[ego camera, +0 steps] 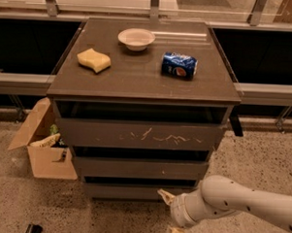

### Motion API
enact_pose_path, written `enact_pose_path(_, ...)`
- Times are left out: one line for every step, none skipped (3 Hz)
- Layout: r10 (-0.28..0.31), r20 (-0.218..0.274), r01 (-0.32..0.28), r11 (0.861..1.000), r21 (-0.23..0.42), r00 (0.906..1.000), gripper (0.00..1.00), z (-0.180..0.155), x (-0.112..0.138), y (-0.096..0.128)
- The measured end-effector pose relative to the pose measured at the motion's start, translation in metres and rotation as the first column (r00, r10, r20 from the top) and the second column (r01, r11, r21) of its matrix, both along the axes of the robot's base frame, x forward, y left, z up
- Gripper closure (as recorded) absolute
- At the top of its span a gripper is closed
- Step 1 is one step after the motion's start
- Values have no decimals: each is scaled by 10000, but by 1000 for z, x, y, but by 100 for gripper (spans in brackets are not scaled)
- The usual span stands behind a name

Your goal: Open bottom drawer

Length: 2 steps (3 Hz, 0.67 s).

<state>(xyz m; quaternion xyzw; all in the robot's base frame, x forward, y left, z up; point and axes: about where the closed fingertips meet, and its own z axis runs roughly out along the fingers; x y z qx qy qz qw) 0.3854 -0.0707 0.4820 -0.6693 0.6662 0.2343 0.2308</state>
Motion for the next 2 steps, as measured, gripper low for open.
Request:
enact_pose_path(-35, 408, 12, 9984, 562, 9992, 0, -40, 10, -19)
enact_pose_path(36, 501, -90, 9942, 1070, 9987, 0, -69, 19, -33)
